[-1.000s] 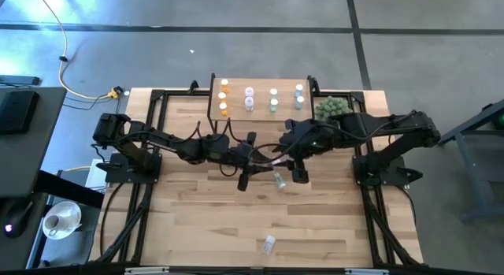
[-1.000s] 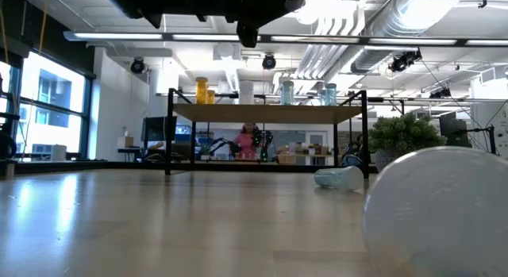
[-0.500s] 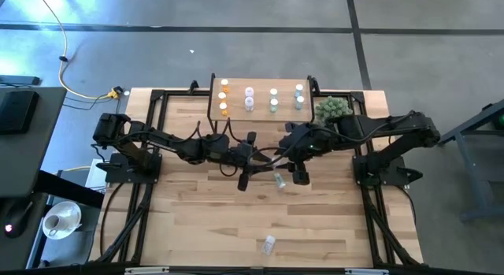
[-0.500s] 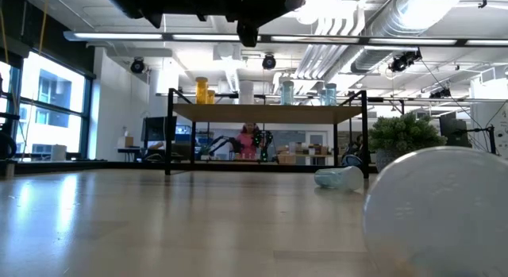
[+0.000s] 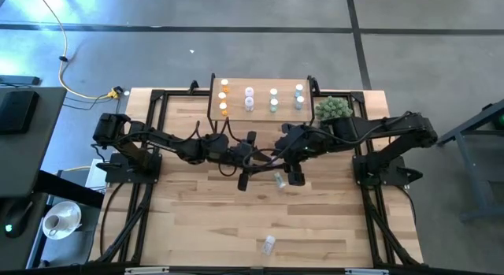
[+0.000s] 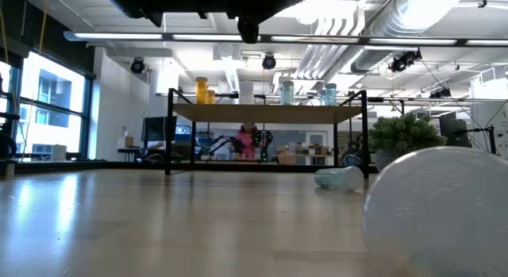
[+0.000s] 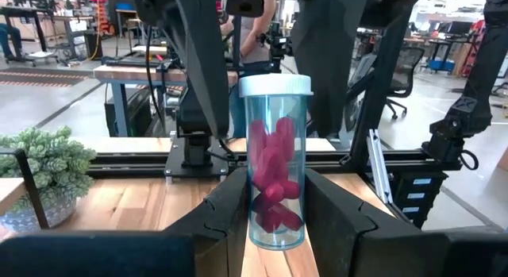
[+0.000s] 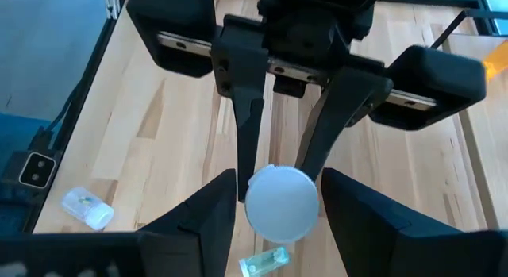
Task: Pick and place medicine bottles onto shelf by color
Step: Put the blue pill bottle on the shelf and aligned with the other blue pill bottles
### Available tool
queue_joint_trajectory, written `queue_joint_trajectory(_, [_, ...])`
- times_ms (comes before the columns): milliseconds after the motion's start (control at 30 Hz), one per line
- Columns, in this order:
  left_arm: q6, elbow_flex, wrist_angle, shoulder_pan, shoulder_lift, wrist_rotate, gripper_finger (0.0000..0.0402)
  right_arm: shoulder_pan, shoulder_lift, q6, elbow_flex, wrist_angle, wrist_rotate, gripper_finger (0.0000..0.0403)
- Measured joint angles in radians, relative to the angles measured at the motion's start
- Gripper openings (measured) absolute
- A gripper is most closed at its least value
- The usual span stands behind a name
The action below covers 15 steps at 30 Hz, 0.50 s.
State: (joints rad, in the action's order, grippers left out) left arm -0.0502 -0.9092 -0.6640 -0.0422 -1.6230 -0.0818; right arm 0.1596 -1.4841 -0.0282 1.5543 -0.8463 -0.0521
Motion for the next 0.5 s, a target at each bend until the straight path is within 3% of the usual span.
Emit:
queue_joint_trajectory(267, [0.000,0.000,-0.003,0.000,0.000,0.000,0.0097,0.000,0.000,-0.002,0.000,-0.005,0.000,0.0123])
queue_joint_trajectory(500, [-0.005,0.000,-0.009,0.000,0.000,0.000,0.0098,0.000,-0.002,-0.018,0.000,-0.008,0.000,0.0113])
